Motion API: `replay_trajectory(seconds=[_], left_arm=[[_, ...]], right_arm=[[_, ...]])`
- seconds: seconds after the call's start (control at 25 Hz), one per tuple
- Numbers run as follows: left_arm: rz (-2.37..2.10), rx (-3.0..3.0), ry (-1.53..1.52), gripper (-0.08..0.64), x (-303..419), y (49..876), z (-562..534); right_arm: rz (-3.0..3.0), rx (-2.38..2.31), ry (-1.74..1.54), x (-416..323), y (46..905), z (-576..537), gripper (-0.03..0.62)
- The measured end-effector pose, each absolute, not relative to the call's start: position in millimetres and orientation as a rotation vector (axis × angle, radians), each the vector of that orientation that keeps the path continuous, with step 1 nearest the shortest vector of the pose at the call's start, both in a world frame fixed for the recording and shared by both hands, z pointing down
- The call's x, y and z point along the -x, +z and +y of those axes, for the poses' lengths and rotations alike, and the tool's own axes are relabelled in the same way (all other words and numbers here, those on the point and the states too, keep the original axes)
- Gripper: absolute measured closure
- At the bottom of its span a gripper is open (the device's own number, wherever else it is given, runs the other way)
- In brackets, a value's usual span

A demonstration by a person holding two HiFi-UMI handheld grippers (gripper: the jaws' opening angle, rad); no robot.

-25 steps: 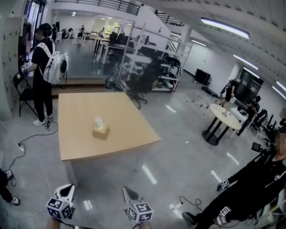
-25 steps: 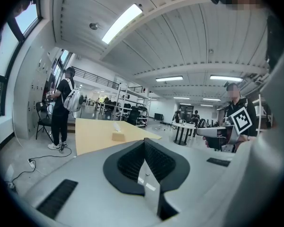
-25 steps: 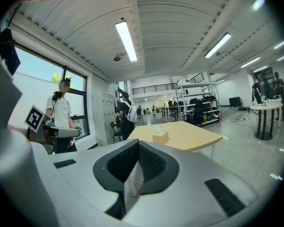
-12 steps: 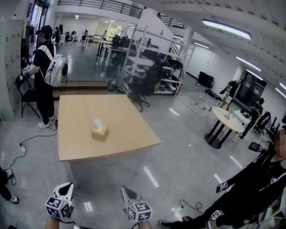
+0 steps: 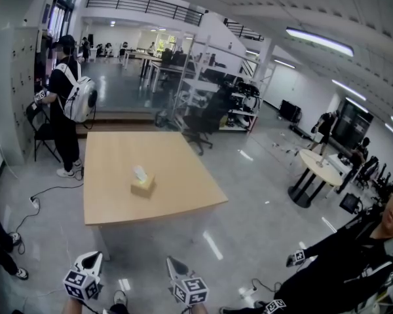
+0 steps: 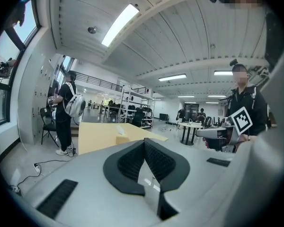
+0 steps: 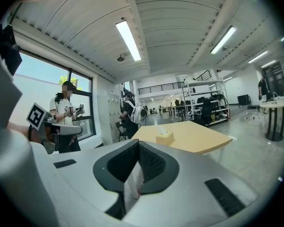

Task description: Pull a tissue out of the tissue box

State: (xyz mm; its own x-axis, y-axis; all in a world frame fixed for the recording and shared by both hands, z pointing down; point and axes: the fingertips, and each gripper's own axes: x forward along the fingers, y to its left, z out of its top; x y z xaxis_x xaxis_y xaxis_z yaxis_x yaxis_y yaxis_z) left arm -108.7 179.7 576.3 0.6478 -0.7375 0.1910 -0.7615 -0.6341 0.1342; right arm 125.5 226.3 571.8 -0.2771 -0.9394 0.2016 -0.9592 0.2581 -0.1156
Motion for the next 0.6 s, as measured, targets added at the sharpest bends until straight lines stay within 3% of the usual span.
replay_trajectory(seconds=[0.6], left_arm=[[-1.194,-2.668,0.163,0.552,98,560,89]], right_arm=[[-2.401,-1.839,0.324,-128,557,143,0.581]])
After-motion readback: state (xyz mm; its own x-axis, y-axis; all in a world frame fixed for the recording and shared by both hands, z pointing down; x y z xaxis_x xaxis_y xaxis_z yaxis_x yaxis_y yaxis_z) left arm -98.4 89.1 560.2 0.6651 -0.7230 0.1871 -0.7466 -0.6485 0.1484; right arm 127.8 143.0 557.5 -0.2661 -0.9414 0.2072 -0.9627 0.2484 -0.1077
